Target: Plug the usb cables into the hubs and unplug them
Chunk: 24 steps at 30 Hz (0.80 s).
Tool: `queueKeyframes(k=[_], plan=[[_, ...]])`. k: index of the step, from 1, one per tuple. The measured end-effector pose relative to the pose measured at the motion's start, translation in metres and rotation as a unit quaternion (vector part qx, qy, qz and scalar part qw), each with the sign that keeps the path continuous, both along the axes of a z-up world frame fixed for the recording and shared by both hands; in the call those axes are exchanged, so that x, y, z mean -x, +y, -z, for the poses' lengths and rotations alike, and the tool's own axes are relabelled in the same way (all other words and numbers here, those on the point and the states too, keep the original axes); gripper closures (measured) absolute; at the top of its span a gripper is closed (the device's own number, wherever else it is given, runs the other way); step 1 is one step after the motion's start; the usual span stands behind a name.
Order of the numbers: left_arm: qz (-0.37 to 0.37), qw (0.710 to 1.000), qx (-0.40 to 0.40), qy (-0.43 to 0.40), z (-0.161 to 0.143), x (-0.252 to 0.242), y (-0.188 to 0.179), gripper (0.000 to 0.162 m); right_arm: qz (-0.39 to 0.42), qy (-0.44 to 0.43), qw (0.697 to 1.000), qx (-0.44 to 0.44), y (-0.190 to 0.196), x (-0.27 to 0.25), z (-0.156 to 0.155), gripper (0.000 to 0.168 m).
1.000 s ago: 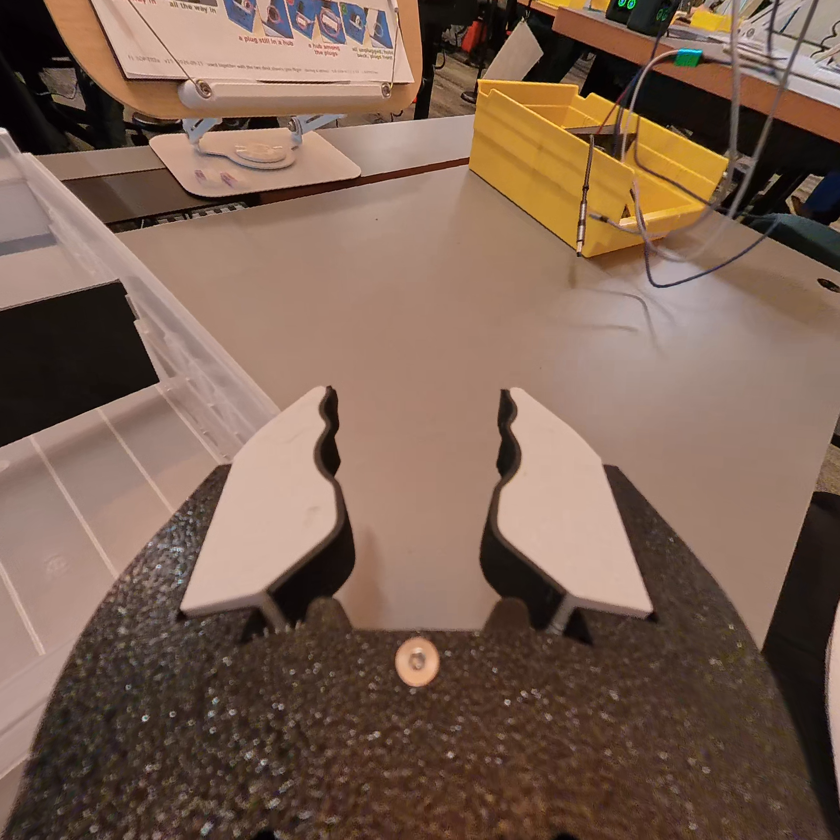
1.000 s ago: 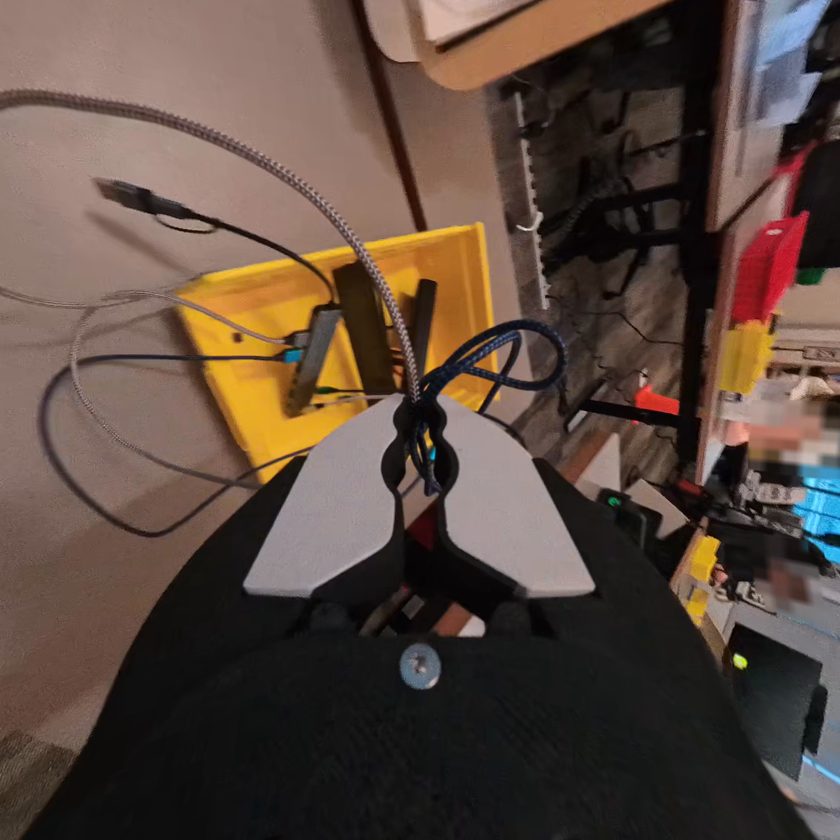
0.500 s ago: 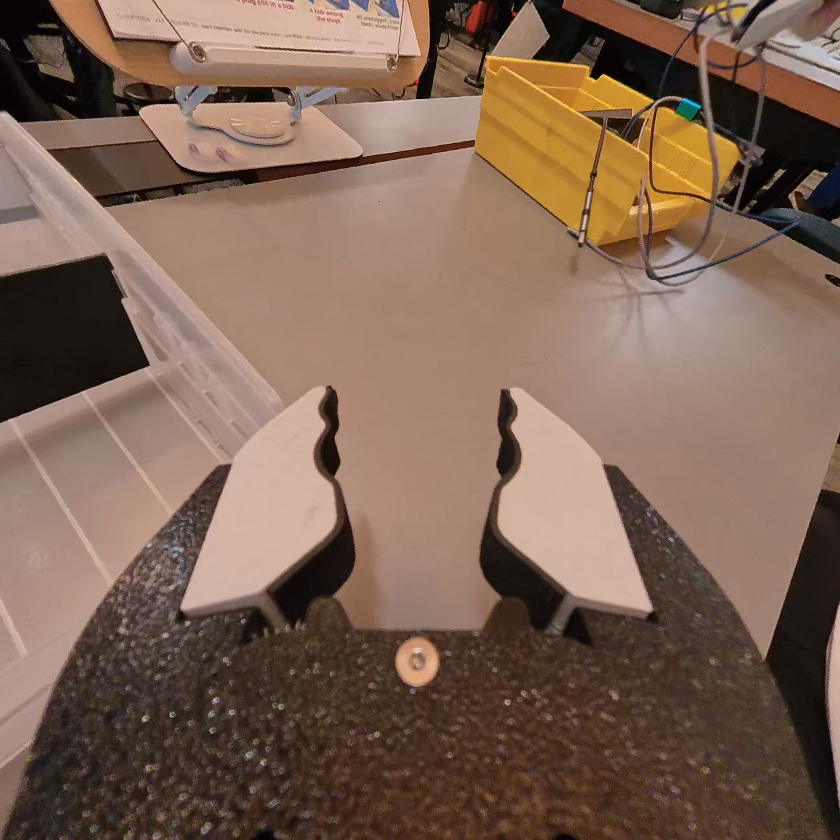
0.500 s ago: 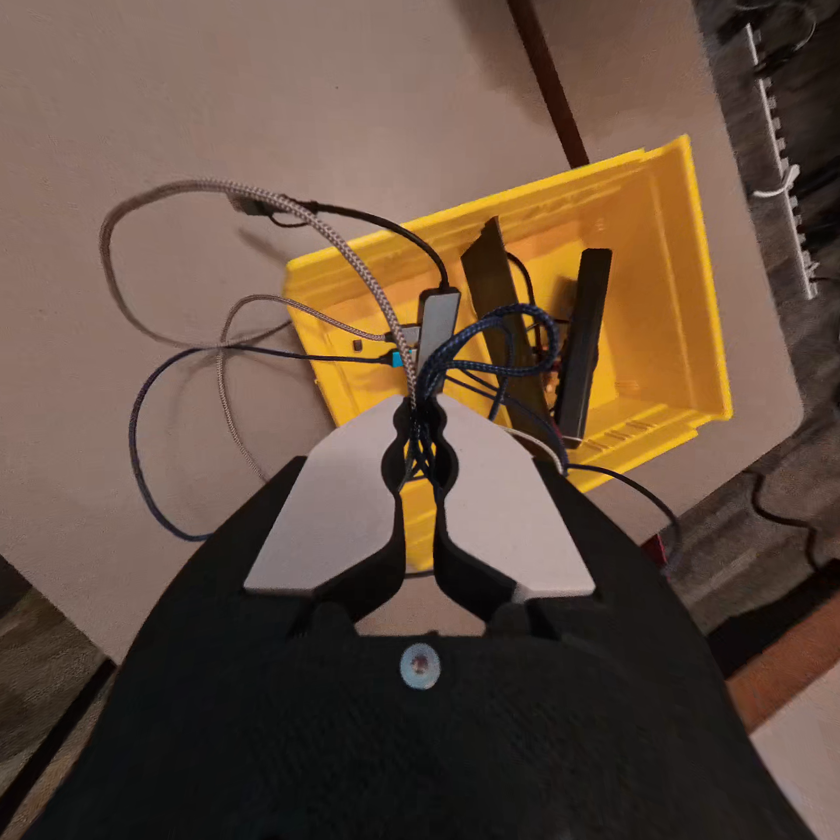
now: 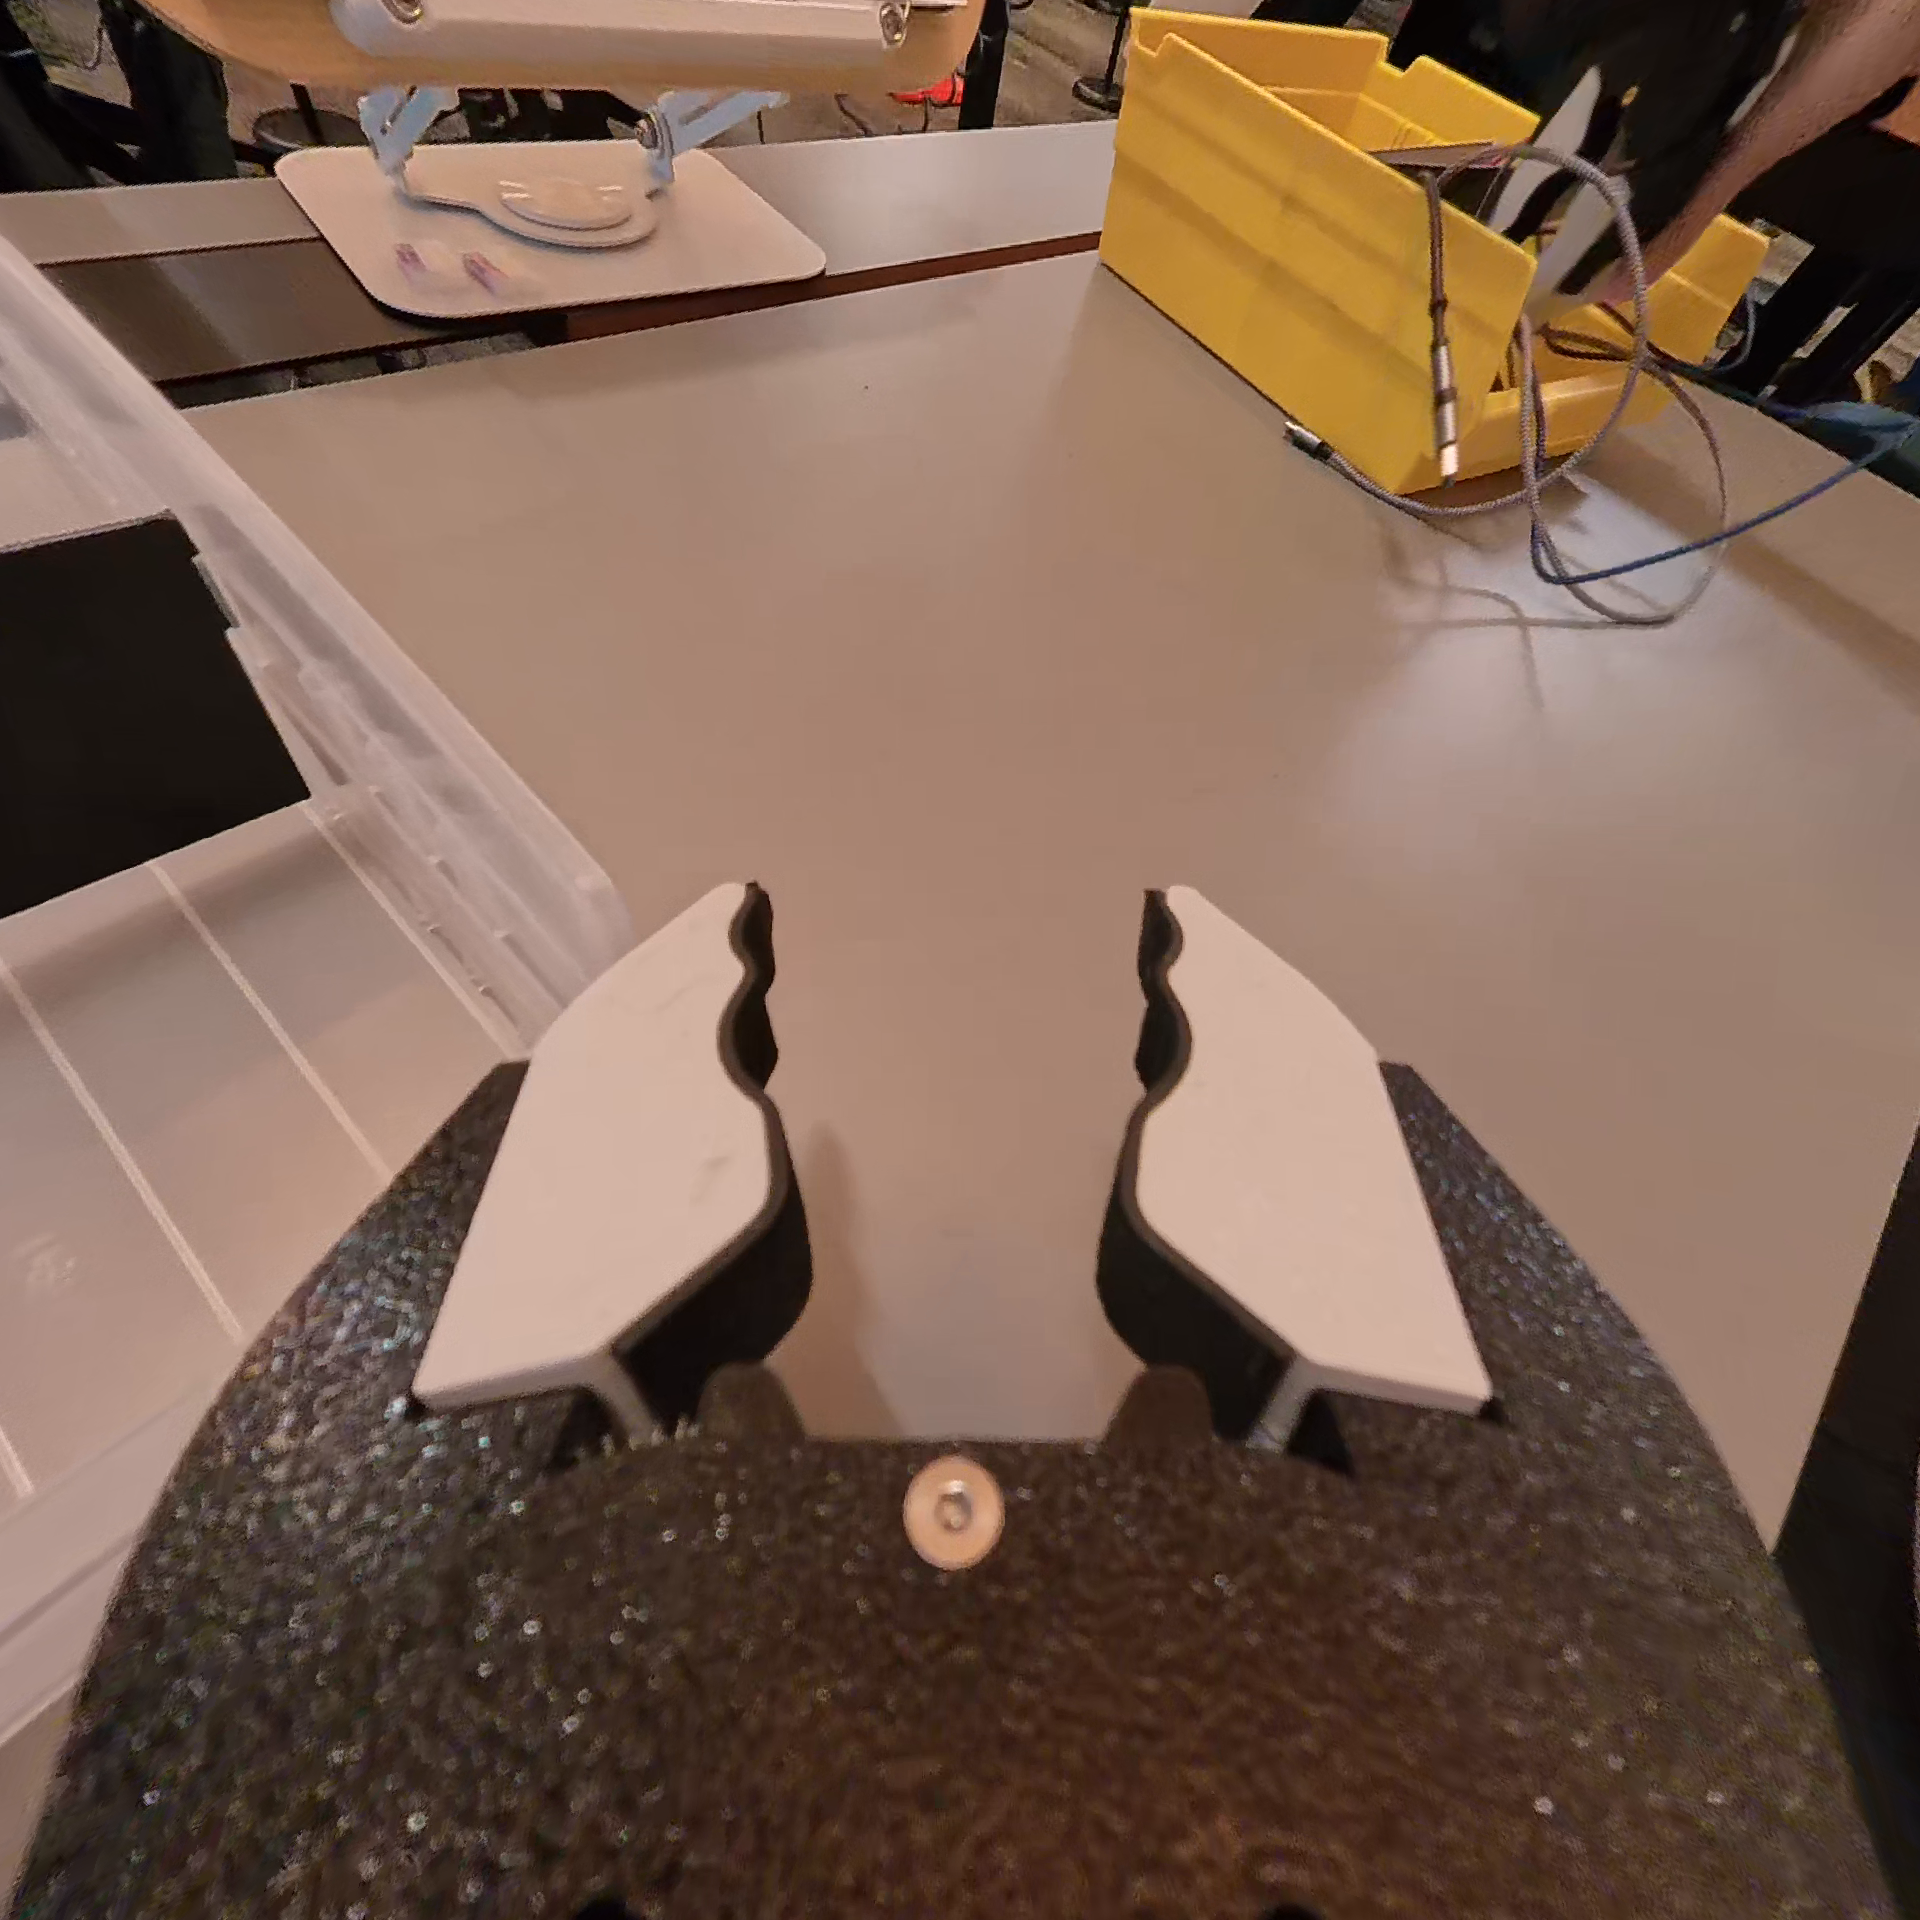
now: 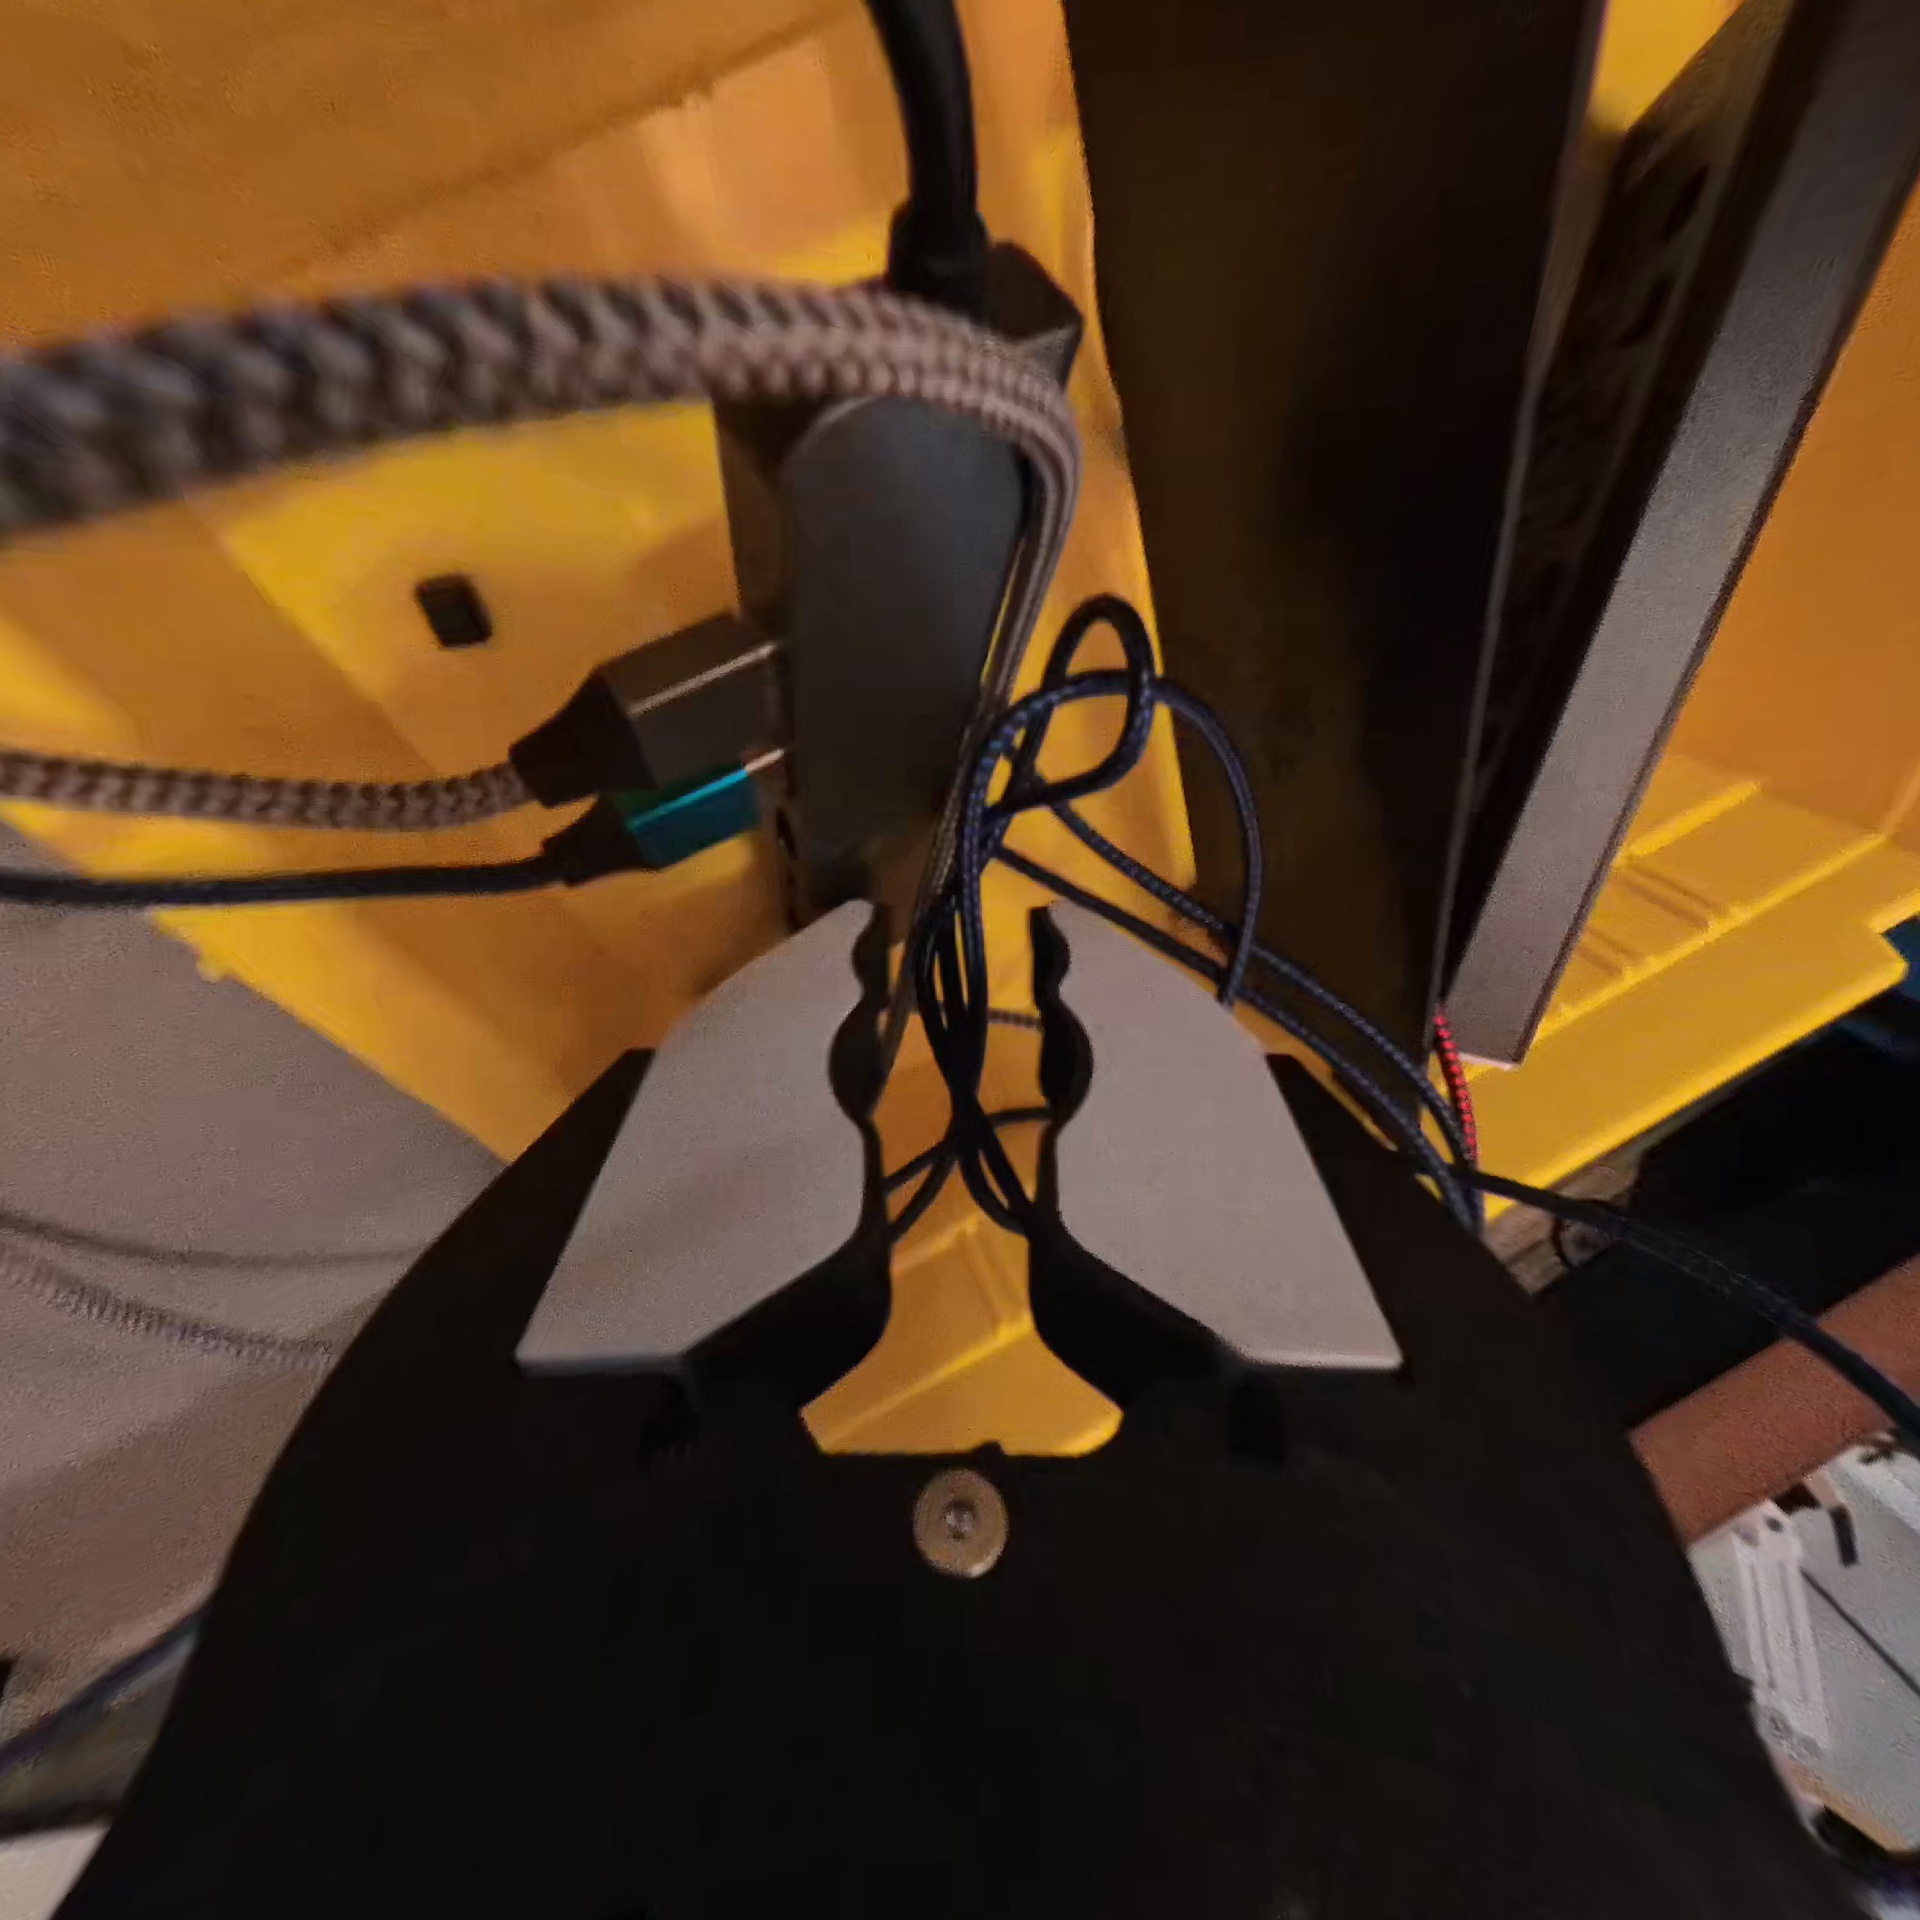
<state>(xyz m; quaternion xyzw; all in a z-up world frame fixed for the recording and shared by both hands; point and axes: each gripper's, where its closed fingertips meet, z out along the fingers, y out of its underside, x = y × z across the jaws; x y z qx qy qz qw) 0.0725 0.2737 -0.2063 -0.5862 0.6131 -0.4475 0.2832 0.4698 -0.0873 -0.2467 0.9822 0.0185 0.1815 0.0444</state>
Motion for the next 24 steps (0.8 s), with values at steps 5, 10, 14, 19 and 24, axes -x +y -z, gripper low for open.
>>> queueKeyframes(k=[5,10,14,19,24], plan=[[0.005,1.000,0.024,-0.009,-0.001,0.000,0.000,0.097,0.041,0.129,0.986,-0.098,0.010,0.037,-0.055,0.075],[0.011,1.000,0.024,-0.005,0.000,-0.002,-0.004,0.096,0.069,0.174,0.964,-0.189,0.017,0.066,-0.120,0.073],[0.016,1.000,0.006,-0.002,-0.003,-0.003,-0.009,0.095,0.132,0.092,0.953,-0.255,0.025,0.097,-0.124,0.082],[0.021,1.000,0.003,-0.007,-0.007,-0.003,-0.014,0.095,0.211,0.072,0.926,-0.306,0.039,0.160,-0.050,0.078],[0.026,1.000,0.001,-0.008,-0.008,-0.003,-0.017,0.095,0.313,0.095,0.882,-0.340,0.051,0.155,0.020,0.080]])
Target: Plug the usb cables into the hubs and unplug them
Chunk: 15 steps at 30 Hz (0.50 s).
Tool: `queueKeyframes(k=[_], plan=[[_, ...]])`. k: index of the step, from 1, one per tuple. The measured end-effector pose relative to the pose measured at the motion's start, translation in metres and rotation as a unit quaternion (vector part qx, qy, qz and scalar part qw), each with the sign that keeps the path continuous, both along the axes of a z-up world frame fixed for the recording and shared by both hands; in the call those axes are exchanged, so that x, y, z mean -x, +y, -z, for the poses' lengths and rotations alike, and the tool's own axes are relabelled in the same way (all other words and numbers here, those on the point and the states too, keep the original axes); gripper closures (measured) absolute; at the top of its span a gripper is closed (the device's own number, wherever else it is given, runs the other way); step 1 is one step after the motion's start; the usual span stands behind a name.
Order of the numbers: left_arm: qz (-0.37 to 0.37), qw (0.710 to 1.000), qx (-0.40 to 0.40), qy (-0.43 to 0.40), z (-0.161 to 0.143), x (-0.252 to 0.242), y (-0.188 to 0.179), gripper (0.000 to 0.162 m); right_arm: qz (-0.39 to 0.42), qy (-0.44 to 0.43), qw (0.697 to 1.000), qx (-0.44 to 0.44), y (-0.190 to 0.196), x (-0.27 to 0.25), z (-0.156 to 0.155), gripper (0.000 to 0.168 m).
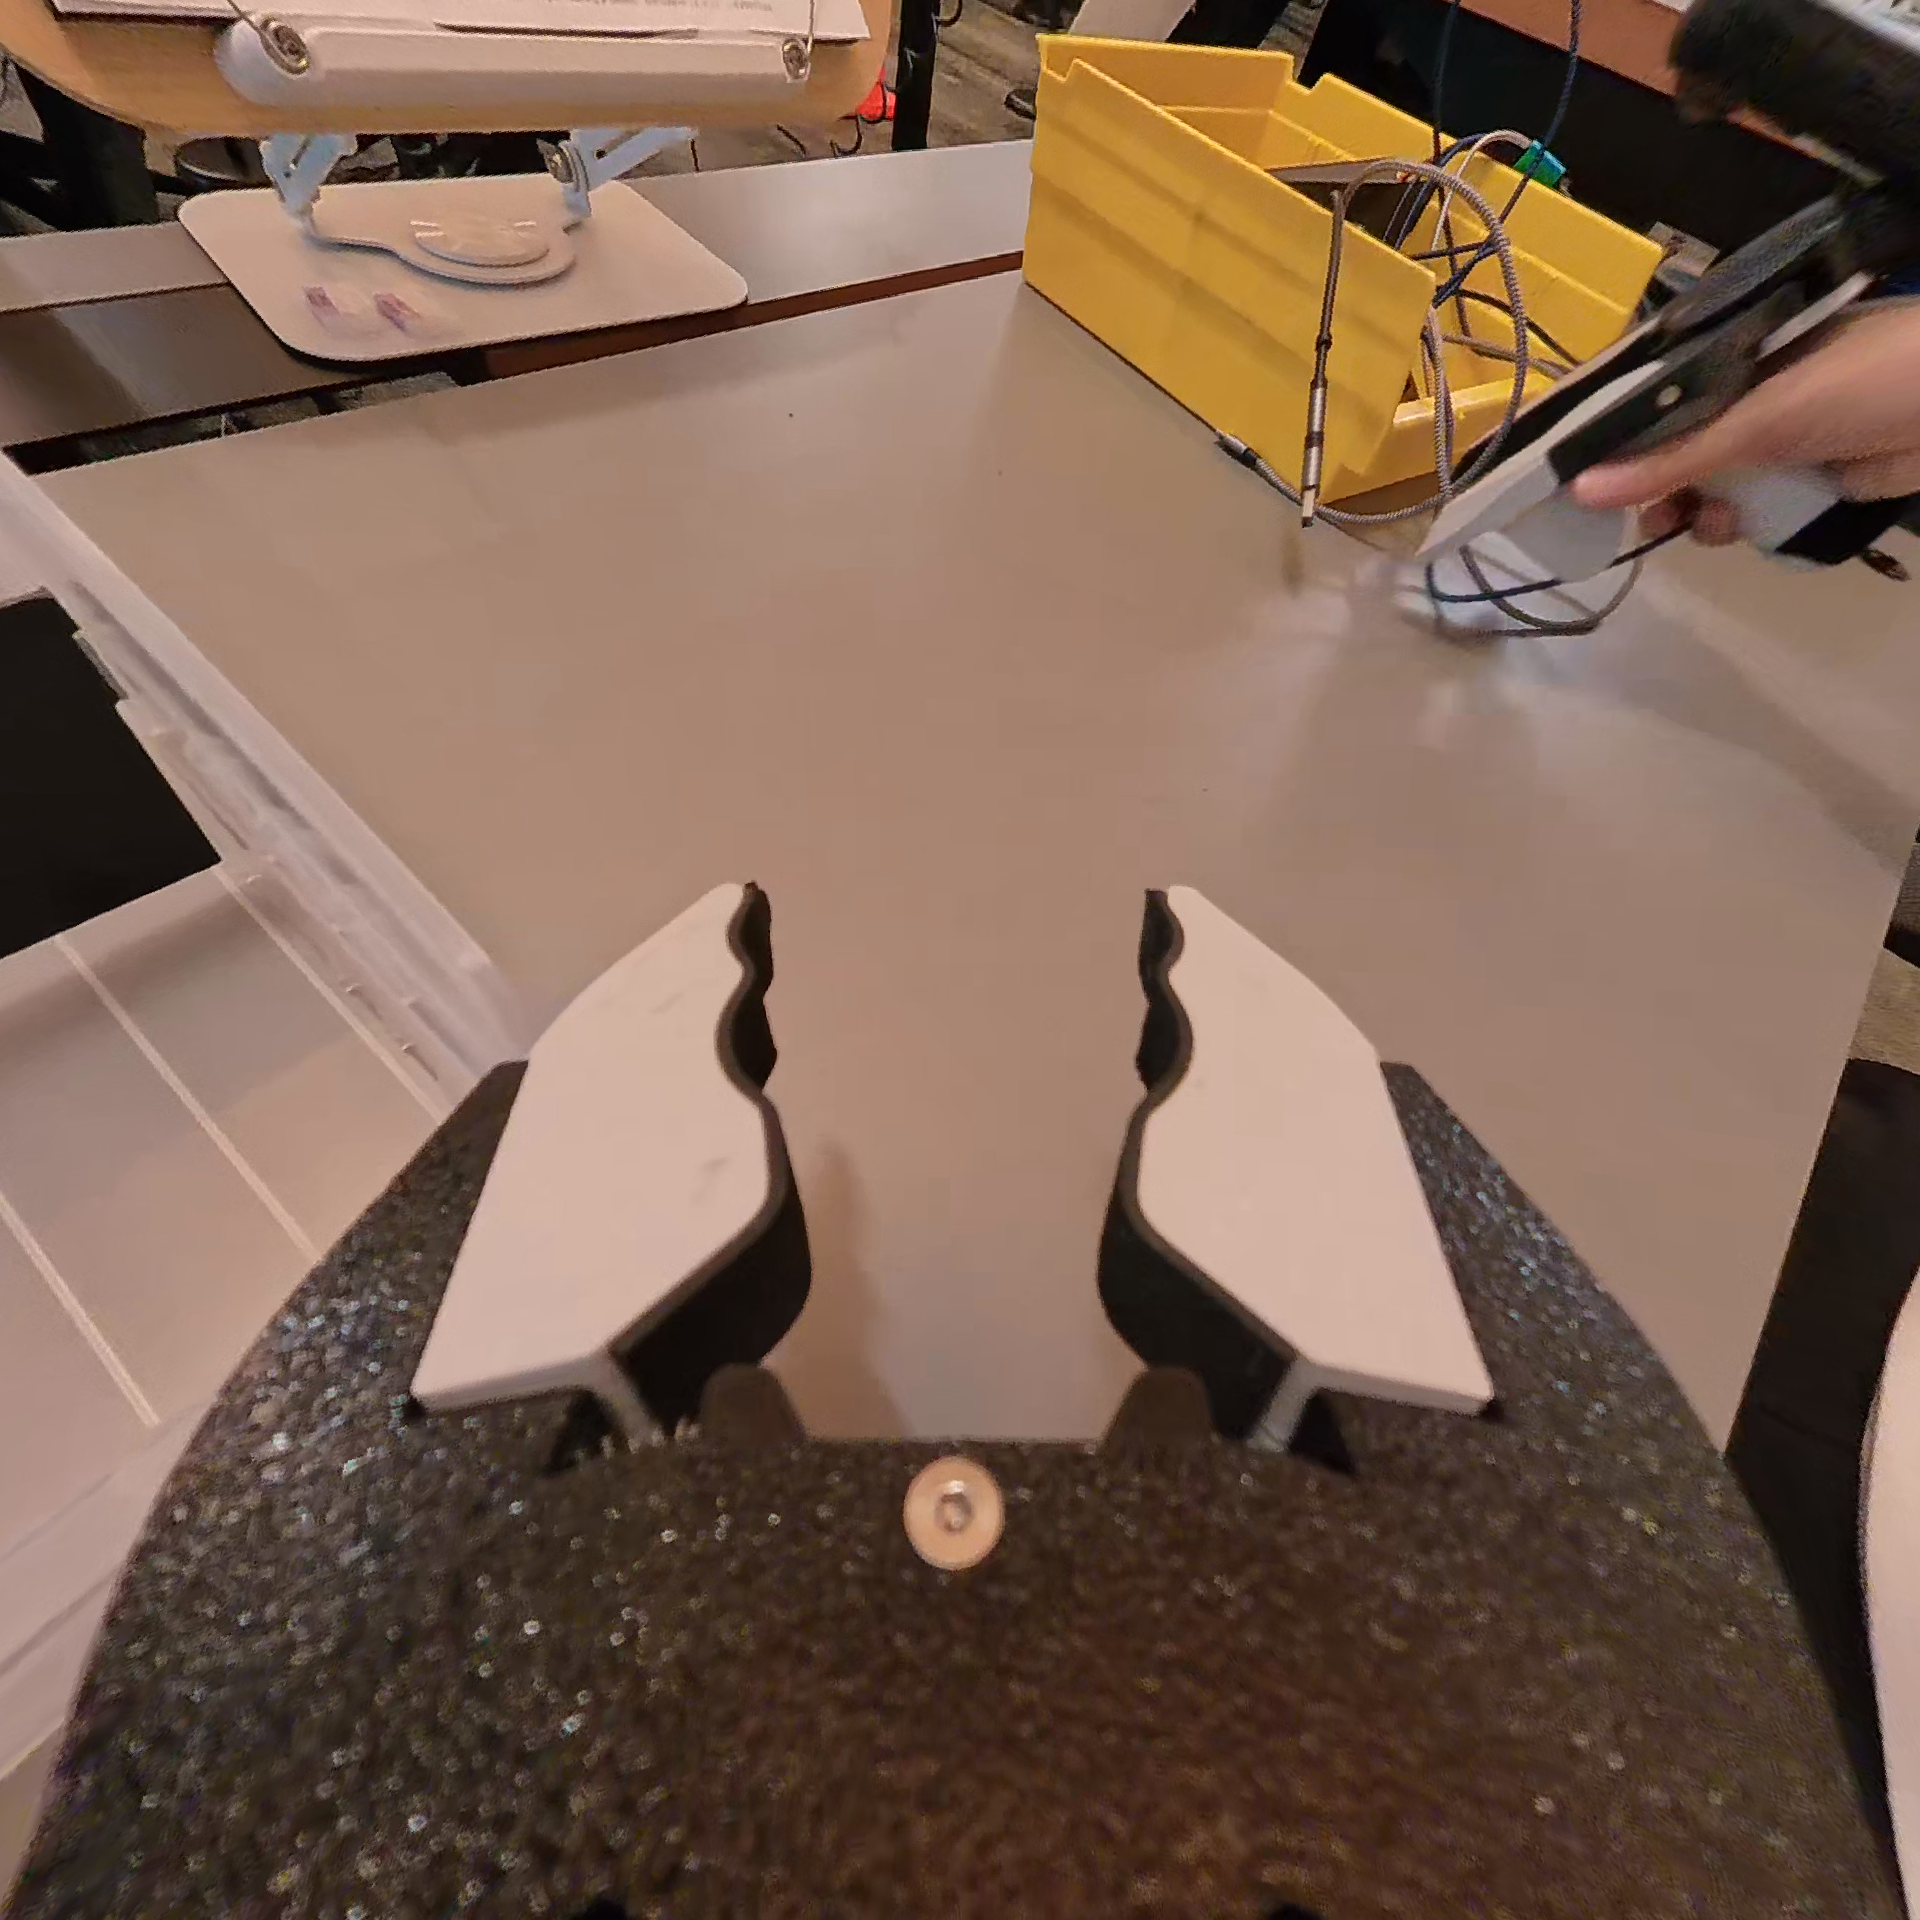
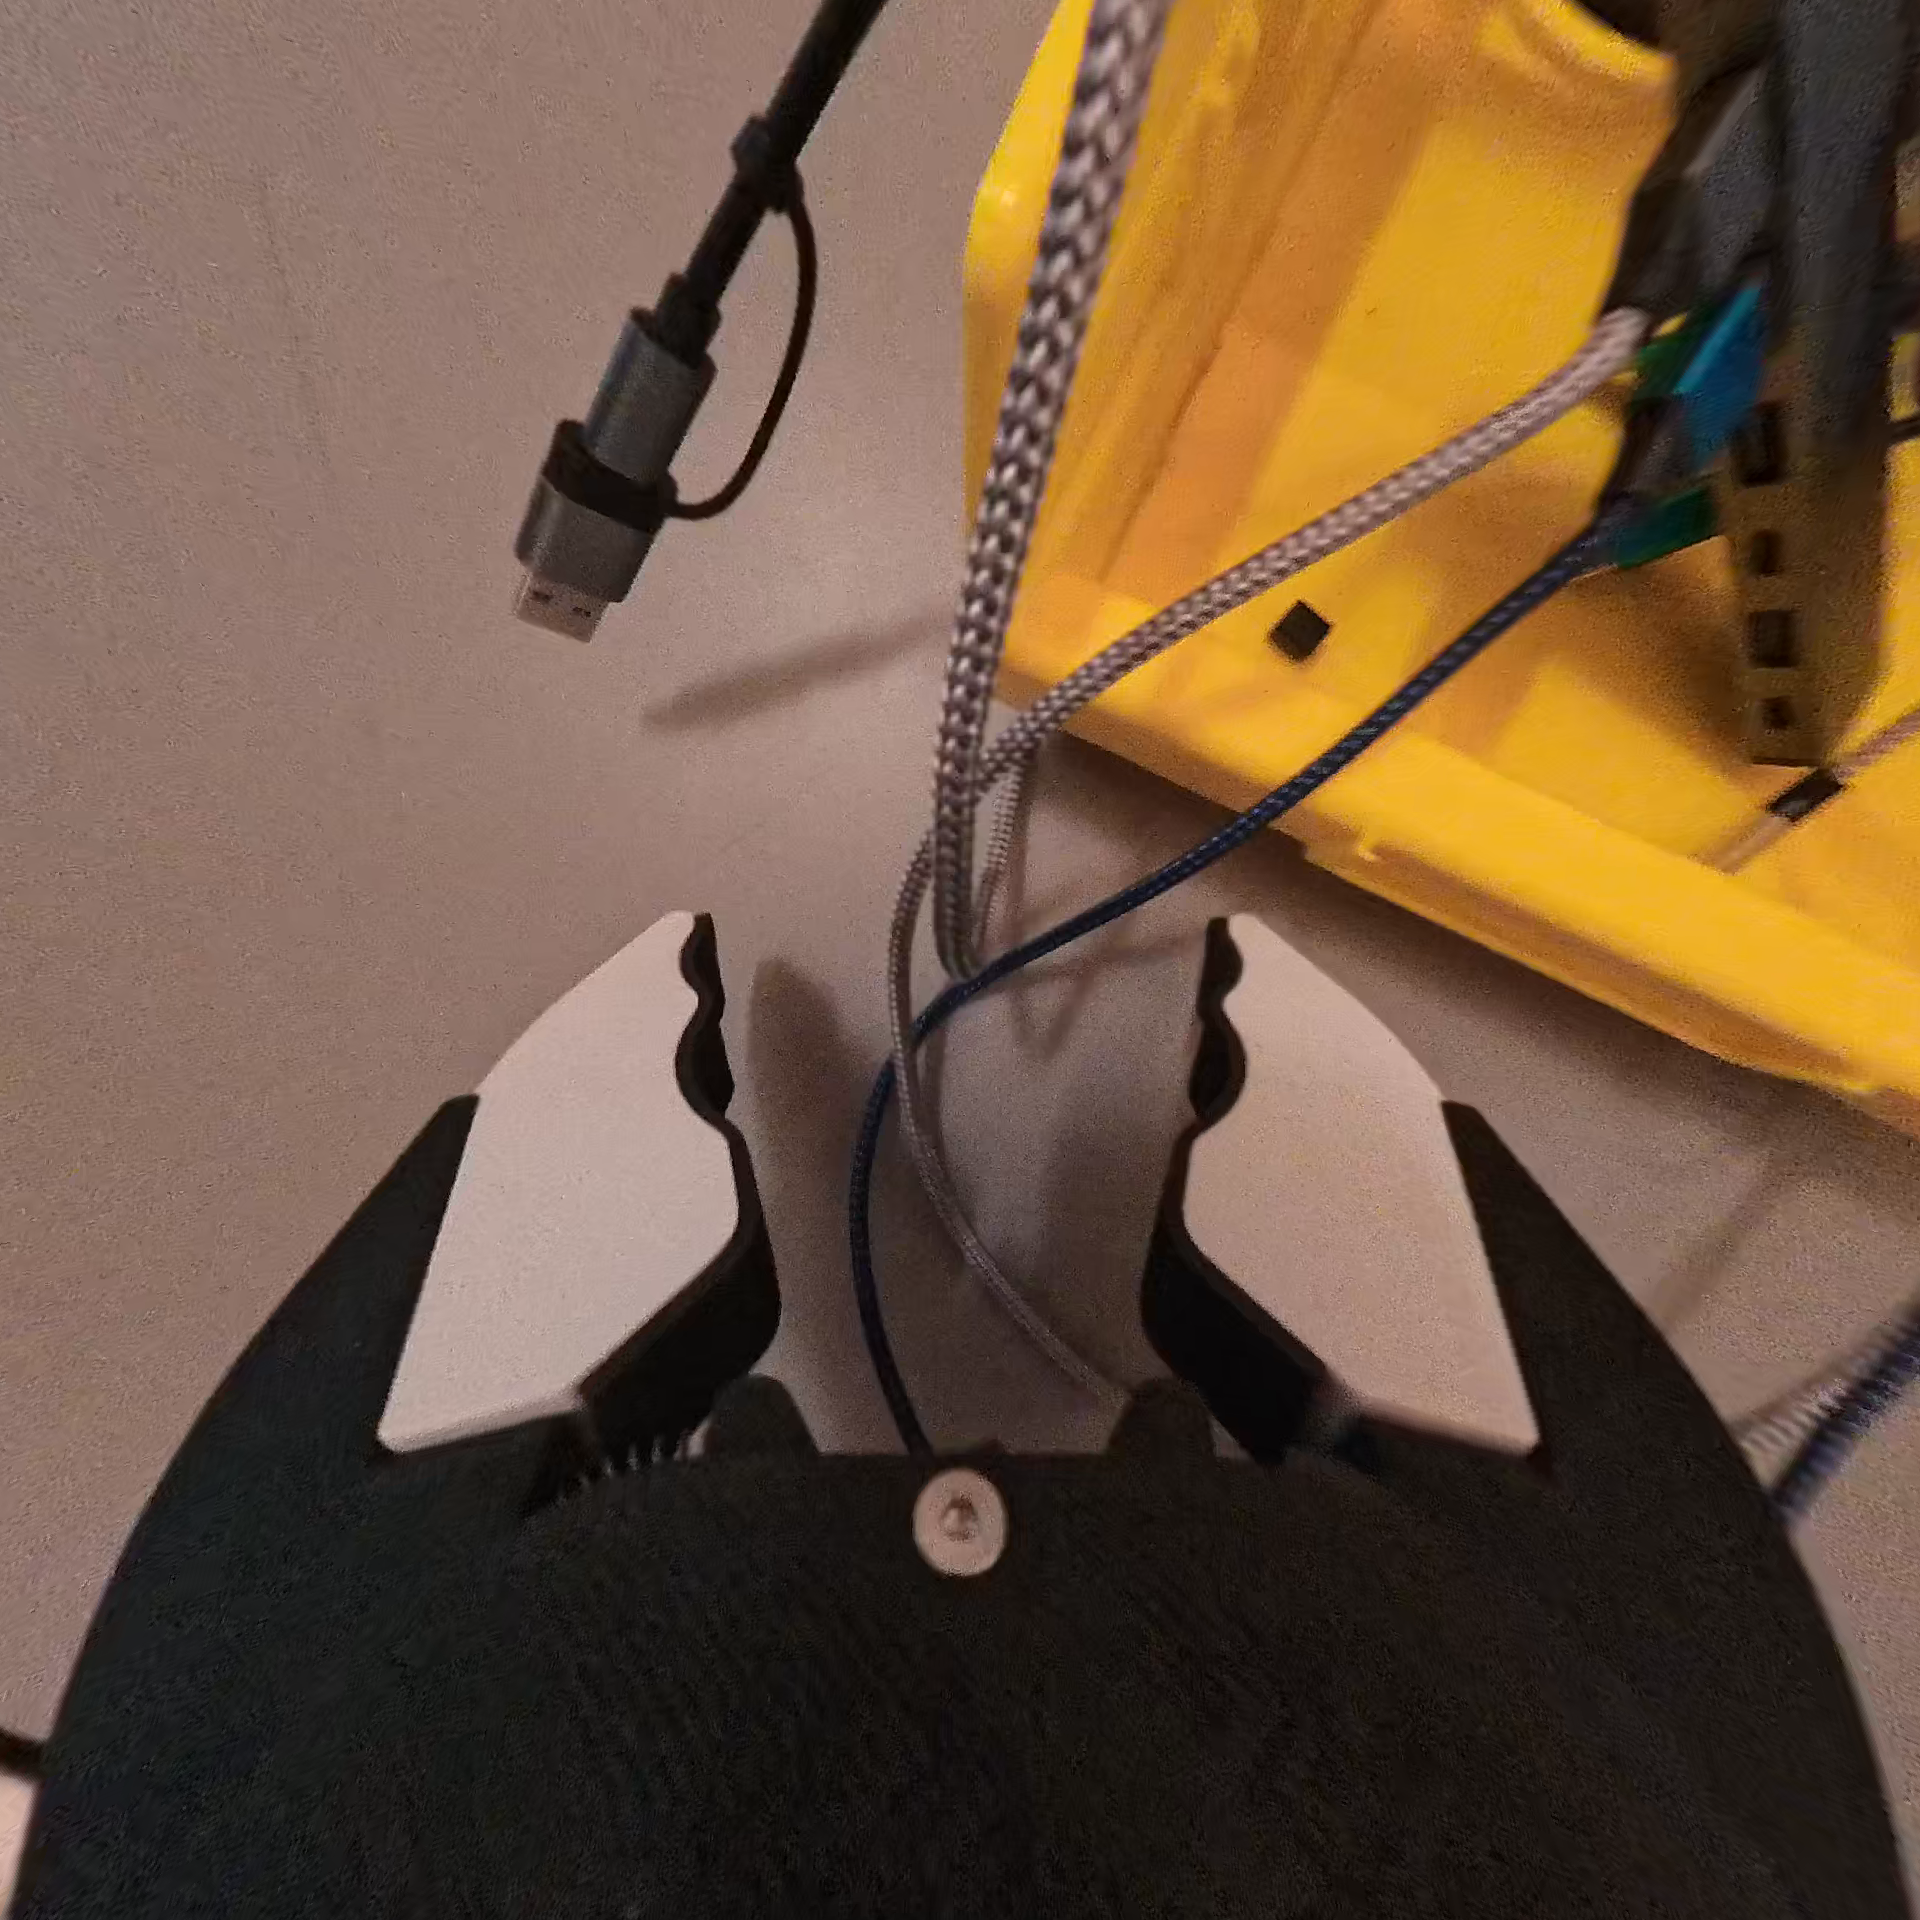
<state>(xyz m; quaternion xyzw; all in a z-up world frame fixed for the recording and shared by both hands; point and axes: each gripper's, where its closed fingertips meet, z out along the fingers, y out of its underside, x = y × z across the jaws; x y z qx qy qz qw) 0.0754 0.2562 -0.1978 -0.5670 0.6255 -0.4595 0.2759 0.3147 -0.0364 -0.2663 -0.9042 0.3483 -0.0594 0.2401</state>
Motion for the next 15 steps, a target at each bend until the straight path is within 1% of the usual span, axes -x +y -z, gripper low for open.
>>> queueKeyframes(k=[1,2,4,5,6,7,9,11,12,13,15], plan=[[0.000,1.000,0.000,0.000,-0.001,0.000,0.000,0.095,-0.004,0.018,1.000,-0.012,0.005,0.002,0.007,0.086],[0.000,1.000,-0.001,-0.001,-0.001,0.001,0.000,0.095,-0.004,0.017,1.000,-0.016,0.008,0.000,0.011,0.094],[-0.004,1.000,-0.002,-0.002,-0.003,0.002,0.002,0.095,-0.012,0.003,1.000,-0.009,0.006,-0.005,0.013,0.145],[-0.006,1.000,-0.002,-0.003,-0.004,0.002,0.003,0.095,-0.024,0.001,1.000,0.002,0.002,-0.004,0.012,0.154],[-0.007,1.000,-0.001,-0.003,-0.004,0.003,0.004,0.095,-0.039,-0.005,0.999,0.011,-0.001,-0.004,0.007,0.160],[-0.009,1.000,-0.001,-0.004,-0.005,0.003,0.005,0.095,-0.047,-0.020,0.999,0.020,-0.006,-0.006,-0.001,0.164],[-0.012,1.000,0.002,-0.006,-0.005,0.004,0.007,0.095,-0.057,-0.049,0.997,0.029,-0.015,-0.013,-0.025,0.165],[-0.012,1.000,0.006,-0.006,-0.004,0.003,0.008,0.095,-0.053,-0.071,0.996,0.004,-0.018,-0.027,-0.059,0.165],[-0.012,1.000,0.008,-0.005,-0.003,0.003,0.008,0.095,-0.050,-0.082,0.995,0.008,-0.024,-0.036,-0.074,0.165],[-0.011,1.000,0.009,-0.004,-0.003,0.003,0.008,0.095,-0.053,-0.095,0.994,0.031,-0.033,-0.048,-0.087,0.165],[-0.010,1.000,0.010,-0.003,-0.002,0.003,0.007,0.095,-0.094,-0.120,0.984,0.089,-0.047,-0.066,-0.105,0.165]])
